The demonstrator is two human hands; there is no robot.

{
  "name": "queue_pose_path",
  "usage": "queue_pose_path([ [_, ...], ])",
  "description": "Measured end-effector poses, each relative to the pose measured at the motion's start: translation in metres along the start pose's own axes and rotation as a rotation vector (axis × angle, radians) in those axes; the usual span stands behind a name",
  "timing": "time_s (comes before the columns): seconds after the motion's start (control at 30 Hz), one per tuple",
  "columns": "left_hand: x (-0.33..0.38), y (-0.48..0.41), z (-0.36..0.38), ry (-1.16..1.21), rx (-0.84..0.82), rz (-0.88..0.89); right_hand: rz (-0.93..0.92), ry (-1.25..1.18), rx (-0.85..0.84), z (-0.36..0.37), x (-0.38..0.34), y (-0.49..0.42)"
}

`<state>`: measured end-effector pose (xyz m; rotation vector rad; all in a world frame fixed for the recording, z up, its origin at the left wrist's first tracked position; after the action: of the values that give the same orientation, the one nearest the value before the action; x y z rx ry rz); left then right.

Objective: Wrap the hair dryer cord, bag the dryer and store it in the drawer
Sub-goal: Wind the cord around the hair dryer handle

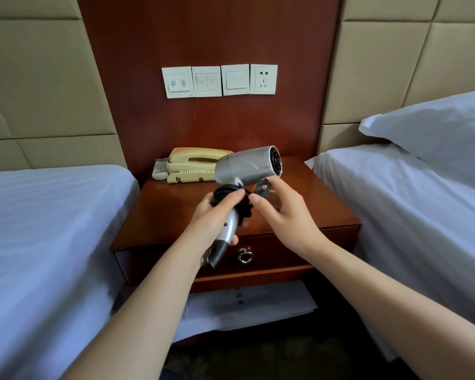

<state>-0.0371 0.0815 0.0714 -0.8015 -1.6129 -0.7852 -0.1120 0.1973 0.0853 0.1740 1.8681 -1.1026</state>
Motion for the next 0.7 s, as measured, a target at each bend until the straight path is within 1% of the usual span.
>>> queue_pose_path([
  [0.1,-0.005,-0.004,-0.001,-0.014,-0.030,-0.013,0.008,-0.035,0.031,-0.001,0.002,0.001],
  [0.17,-0.005,-0.005,-0.002,0.019,-0.065,-0.018,-0.002,-0.065,0.062,-0.003,0.001,0.000],
  [0.23,-0.005,-0.008,-0.001,0.106,-0.085,-0.030,-0.020,-0.020,0.067,-0.005,-0.001,0.000],
  [0.33,0.001,-0.012,0.003,0.140,-0.073,-0.061,-0.012,0.000,0.072,-0.005,0.002,-0.001],
  [0.4,0.001,-0.012,0.006,0.251,-0.101,-0.078,0.003,-0.026,0.070,-0.007,0.002,-0.004],
  [0.5,-0.002,-0.008,0.011,0.431,-0.149,-0.092,-0.003,-0.005,0.001,-0.006,-0.002,-0.007],
  [0.57,-0.004,-0.010,0.014,0.453,-0.167,-0.077,-0.015,0.024,-0.016,-0.004,-0.003,-0.006],
  [0.7,-0.002,-0.011,0.021,0.454,-0.198,-0.046,-0.012,-0.030,0.055,-0.011,-0.003,-0.010],
])
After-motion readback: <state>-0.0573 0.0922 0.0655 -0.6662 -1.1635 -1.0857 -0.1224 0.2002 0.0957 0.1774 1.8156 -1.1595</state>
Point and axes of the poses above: each hand's wrist, its own y-axis away from the middle knuckle, its own z-axis out of the palm, x = y × z, the point moved 4 cm from there along -y, towards the middle knuckle, and after that the axes turned 13 degrees about -y, right-handed, at the moved point
